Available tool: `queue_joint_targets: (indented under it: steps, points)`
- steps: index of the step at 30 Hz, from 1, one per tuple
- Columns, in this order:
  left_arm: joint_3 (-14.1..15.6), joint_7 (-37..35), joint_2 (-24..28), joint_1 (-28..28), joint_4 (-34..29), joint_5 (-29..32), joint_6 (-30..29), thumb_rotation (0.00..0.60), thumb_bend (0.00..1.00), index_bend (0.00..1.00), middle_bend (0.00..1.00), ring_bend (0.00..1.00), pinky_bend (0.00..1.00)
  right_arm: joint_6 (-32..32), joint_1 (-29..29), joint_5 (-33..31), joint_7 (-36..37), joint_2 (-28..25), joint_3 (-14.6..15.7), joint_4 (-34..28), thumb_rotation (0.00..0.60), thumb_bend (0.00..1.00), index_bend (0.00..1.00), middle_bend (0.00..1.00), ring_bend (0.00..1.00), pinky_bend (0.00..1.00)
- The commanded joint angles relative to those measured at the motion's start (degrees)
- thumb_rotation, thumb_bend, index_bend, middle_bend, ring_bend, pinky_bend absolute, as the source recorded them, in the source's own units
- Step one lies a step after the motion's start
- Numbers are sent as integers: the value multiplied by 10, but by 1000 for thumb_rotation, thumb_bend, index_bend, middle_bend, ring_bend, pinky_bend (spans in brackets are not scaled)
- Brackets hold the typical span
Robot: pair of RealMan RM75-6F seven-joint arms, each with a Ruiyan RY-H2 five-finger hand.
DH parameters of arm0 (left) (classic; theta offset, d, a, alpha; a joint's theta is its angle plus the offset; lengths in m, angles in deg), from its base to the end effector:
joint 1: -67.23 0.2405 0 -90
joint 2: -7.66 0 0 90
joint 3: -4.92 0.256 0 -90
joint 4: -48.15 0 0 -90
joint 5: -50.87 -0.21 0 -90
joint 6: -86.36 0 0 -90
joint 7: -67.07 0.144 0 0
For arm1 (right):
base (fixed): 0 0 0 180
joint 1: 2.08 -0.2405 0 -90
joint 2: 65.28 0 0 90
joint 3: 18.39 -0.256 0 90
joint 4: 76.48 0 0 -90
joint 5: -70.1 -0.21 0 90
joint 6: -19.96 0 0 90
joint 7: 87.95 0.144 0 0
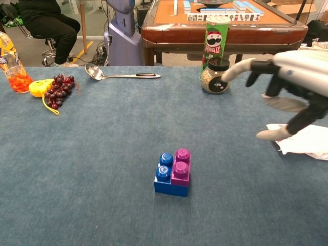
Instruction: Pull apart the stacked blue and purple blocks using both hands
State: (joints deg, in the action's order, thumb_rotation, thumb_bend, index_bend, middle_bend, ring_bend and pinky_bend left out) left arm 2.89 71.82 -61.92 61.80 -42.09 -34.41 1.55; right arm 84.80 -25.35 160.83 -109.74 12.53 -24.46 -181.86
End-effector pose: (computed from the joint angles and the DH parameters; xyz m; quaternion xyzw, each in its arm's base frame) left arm -0.3104 0.1809 0.1294 -0.6021 -0.3864 -0.3766 0.5885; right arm -0.1494 -0.2354 0.0387 0.7535 -0.3103 0.4377 0.3800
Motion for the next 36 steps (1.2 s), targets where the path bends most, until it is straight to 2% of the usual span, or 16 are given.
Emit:
queue_joint_targets:
  steps: [1,10,24,36]
  points:
    - [0,1,0,0,0,0,0,600,333,299,524,570,812,-22,-19,-12,-31,22,-4,-6,600,0,177,994,976,1000]
    - [1,2,-5,1,-1,3,3,600,333,299,524,570,812,-58,-54,-36,-78,68,-1,5,600,0,133,995,977,1000]
    - [0,3,-8,2,-4,7,4,600,333,299,522,571,812,-78,-81,-38,-83,104,24,26,600,0,131,995,976,1000]
    - [1,6,-8,-1,-8,4,8,600,333,299,523,571,812,-93,-104,-55,-88,145,24,61,600,0,131,995,976,1000]
